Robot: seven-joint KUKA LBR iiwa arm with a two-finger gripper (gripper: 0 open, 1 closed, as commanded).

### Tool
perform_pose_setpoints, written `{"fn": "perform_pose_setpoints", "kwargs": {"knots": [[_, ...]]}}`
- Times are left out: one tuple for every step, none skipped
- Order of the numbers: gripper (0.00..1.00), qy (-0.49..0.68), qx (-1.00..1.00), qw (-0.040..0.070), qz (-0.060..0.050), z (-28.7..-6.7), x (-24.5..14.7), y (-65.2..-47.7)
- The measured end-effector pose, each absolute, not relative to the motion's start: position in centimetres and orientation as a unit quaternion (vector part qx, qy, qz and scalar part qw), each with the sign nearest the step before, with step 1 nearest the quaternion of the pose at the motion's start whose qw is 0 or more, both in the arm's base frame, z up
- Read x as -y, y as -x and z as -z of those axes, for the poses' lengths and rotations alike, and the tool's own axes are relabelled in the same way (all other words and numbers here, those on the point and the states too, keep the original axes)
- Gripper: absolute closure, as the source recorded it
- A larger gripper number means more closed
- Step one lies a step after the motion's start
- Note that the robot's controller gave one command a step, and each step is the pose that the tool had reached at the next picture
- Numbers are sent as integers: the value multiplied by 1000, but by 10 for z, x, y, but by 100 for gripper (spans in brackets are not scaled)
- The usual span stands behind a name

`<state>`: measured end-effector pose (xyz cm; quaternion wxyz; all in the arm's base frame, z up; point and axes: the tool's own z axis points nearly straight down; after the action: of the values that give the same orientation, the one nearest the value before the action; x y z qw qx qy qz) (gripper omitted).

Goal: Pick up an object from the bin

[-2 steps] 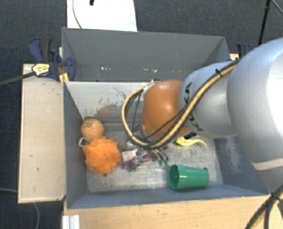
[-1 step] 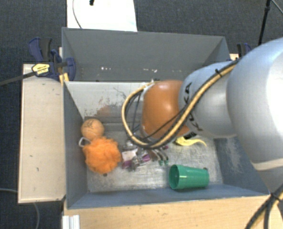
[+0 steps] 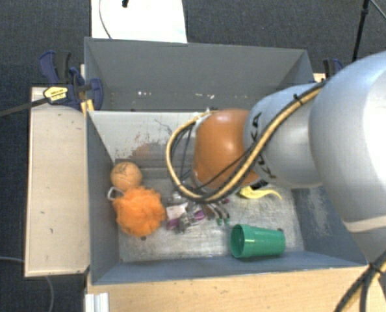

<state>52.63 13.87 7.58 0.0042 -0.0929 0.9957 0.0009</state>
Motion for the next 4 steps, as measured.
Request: {"fn": "perform_pose_setpoints", "kwargs": {"knots": [[100, 253, -967, 8, -2, -75, -133, -535], [100, 252, -968, 8, -2, -75, -133, -535], [100, 250, -968, 8, -2, -75, -133, -535], [100, 249, -968, 8, -2, -75, -133, -535]]}}
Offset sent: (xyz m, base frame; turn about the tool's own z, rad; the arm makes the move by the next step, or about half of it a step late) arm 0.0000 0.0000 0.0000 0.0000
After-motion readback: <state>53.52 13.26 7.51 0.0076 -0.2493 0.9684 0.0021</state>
